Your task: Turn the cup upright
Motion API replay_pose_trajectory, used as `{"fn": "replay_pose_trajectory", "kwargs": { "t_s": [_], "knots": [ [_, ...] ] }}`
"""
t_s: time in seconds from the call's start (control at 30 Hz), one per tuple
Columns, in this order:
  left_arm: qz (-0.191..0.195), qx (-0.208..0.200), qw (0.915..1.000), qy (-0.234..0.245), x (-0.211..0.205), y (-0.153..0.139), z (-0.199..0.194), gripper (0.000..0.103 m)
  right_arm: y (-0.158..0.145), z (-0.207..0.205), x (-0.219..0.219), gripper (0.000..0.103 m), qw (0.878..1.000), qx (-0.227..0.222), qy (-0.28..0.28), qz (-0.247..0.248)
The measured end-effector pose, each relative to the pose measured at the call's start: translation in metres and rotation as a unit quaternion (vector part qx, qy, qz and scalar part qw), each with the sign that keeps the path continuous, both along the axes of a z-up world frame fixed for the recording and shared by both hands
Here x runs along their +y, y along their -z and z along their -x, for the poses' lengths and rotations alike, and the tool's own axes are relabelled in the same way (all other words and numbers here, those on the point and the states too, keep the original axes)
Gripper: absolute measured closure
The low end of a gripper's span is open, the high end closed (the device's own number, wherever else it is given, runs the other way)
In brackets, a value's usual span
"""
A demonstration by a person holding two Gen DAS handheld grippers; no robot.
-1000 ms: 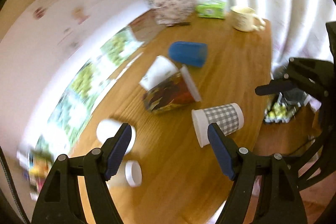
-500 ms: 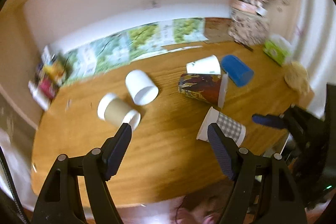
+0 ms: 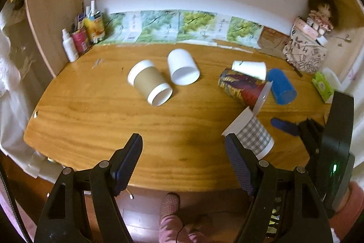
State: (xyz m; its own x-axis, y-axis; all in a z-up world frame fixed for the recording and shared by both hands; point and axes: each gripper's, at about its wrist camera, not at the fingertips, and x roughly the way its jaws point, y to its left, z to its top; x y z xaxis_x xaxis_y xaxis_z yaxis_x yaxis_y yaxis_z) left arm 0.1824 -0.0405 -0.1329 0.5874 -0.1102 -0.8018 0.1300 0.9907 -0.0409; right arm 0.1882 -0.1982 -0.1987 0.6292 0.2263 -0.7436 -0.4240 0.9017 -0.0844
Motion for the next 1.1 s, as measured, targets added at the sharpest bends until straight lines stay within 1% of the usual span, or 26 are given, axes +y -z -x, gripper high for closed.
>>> {"fn": "replay_pose_trajectory", "kwargs": {
  "t_s": [0.2, 0.5, 0.77, 0.87, 1.1],
  "knots": [
    [-0.009, 0.023, 0.9996, -0.017, 0.002, 0.016, 0.0, 0.025, 0.009, -0.02, 0.002, 0.022, 1.0, 0.012, -0.013, -0.004],
    [-0.013, 0.044, 0.9987, -0.022, 0.004, 0.025, -0.009, 0.025, 0.023, -0.045, 0.003, 0.022, 0.999, 0.032, -0.018, -0.001],
    [-0.019, 0.057, 0.9981, -0.013, 0.0, 0.028, -0.015, 0.025, 0.034, -0.057, 0.003, 0.022, 0.998, 0.063, -0.015, -0.004],
    [-0.019, 0.065, 0.9977, -0.009, -0.001, 0.031, -0.018, 0.025, 0.036, -0.059, 0.006, 0.022, 0.998, 0.067, -0.017, 0.001],
    [-0.025, 0.073, 0.997, 0.002, -0.004, 0.034, -0.019, 0.025, 0.038, -0.067, 0.007, 0.022, 0.997, 0.081, -0.011, -0.005]
  ]
}}
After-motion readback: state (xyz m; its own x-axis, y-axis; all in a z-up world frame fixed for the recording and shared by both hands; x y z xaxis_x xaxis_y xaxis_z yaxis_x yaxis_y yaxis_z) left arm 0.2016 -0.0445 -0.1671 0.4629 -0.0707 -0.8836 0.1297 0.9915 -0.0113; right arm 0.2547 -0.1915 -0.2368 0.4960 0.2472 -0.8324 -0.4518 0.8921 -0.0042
